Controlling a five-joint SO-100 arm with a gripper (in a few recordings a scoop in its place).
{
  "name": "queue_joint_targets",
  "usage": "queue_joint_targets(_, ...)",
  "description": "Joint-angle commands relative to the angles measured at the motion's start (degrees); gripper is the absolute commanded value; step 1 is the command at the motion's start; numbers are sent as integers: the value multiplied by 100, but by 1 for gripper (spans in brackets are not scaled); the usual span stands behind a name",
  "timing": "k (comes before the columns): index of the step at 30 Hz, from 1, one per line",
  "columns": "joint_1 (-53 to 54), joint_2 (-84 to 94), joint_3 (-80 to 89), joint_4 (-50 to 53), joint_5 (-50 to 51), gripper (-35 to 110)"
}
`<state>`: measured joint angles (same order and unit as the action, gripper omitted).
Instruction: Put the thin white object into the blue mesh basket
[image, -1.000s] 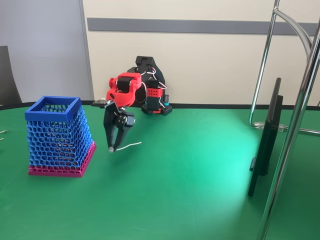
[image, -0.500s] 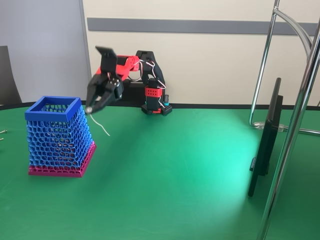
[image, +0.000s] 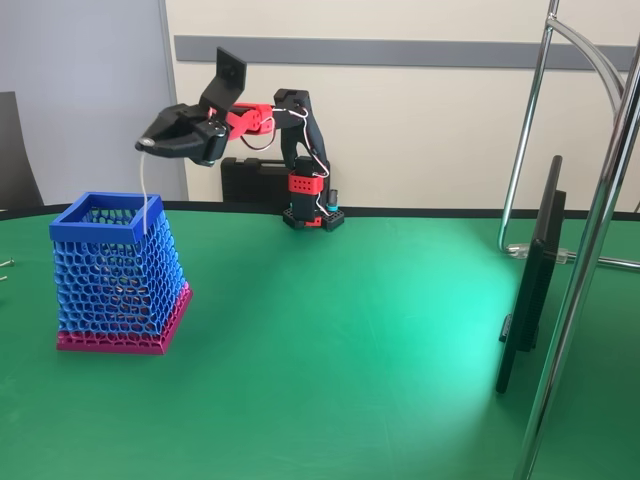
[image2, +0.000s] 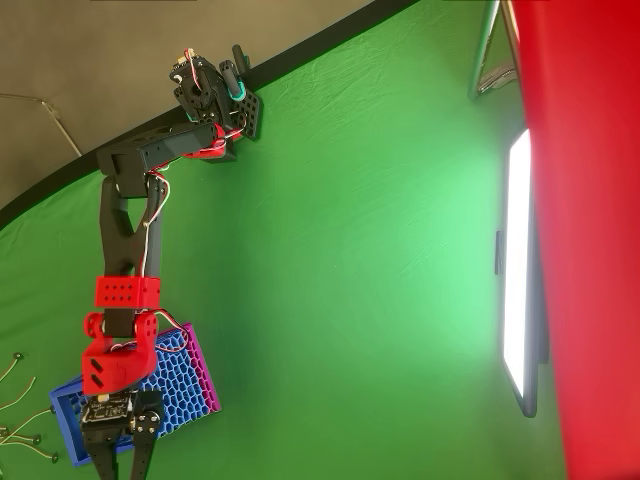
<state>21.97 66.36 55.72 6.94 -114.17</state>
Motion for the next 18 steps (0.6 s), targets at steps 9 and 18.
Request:
queue_joint_targets(9, 325, 923, 229, -545, -167, 1)
queue_joint_targets(18, 747, 1301, 1178, -940, 79, 1)
